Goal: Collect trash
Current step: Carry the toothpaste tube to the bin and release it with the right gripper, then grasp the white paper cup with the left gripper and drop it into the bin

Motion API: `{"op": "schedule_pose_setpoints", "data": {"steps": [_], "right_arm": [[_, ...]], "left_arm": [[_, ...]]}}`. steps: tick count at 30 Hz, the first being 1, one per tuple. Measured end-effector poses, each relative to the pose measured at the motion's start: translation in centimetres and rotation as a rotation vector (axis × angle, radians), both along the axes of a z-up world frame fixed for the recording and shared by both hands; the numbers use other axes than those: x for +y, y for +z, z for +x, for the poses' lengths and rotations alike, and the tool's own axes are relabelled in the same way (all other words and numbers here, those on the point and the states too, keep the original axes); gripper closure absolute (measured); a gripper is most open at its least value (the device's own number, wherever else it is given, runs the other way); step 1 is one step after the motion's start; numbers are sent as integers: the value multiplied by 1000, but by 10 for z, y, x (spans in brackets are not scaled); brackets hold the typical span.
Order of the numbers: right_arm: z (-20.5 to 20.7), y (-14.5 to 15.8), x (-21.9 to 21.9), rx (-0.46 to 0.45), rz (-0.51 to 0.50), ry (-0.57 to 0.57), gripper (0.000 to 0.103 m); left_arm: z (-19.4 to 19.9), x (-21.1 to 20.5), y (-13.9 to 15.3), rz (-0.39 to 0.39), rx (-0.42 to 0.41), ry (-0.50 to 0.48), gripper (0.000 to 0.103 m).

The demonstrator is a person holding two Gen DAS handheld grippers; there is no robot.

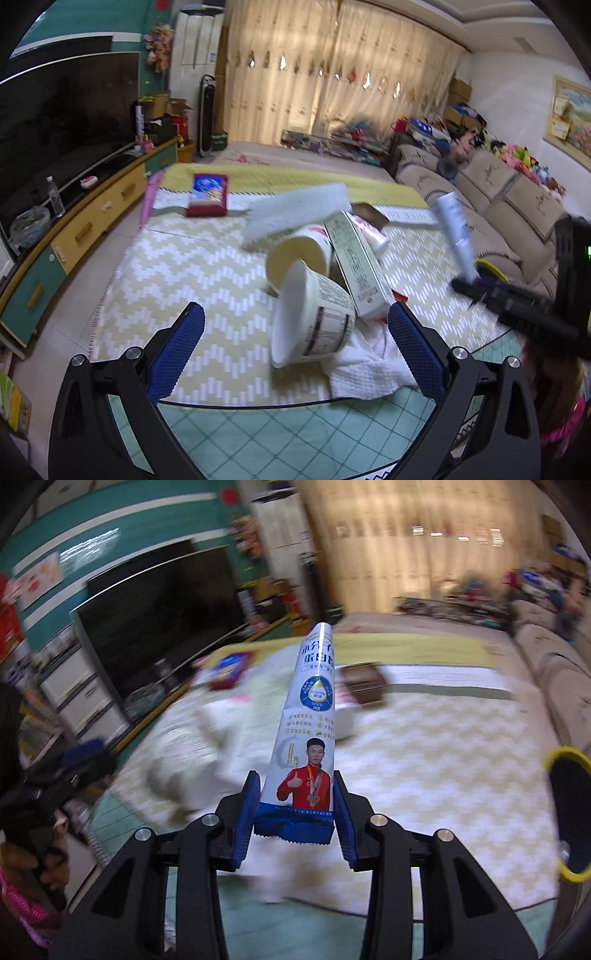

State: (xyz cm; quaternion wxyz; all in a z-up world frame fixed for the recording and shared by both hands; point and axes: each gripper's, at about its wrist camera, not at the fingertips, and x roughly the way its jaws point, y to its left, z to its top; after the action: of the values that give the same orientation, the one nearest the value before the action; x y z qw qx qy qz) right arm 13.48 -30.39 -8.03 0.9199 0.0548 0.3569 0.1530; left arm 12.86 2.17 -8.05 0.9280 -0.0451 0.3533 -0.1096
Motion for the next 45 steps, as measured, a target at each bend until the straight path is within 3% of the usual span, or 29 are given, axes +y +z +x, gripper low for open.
{"op": "schedule_pose_setpoints", "data": {"steps": [8, 13, 21, 22, 24, 34, 40, 43, 45], "right_arm": [[16, -22, -152, 42, -66, -433, 66], [28, -55, -219, 130, -101, -588, 66], [55, -102, -268, 250, -100, -676, 64], [57, -106, -274, 264, -97, -684, 61], [57, -110, -280, 269, -85, -711, 37], [46, -101, -285, 229, -65, -740, 33], [43, -101, -278, 227, -58, -725, 33], [41, -100, -276, 224, -55, -721, 33], [39, -99, -275, 222, -52, -718, 33]], "left_arm": [[21, -17, -25, 37, 50, -20, 5], [33, -22, -36, 27, 79, -40, 5], [44, -34, -45, 58, 101, -51, 5], [45, -34, -46, 60, 104, -51, 5], [47, -36, -47, 62, 108, -53, 5], [55, -44, -48, 93, 104, -75, 6], [57, -48, -49, 120, 111, -78, 24], [57, -45, -49, 122, 118, -73, 39], [56, -43, -50, 121, 122, -78, 54]]}}
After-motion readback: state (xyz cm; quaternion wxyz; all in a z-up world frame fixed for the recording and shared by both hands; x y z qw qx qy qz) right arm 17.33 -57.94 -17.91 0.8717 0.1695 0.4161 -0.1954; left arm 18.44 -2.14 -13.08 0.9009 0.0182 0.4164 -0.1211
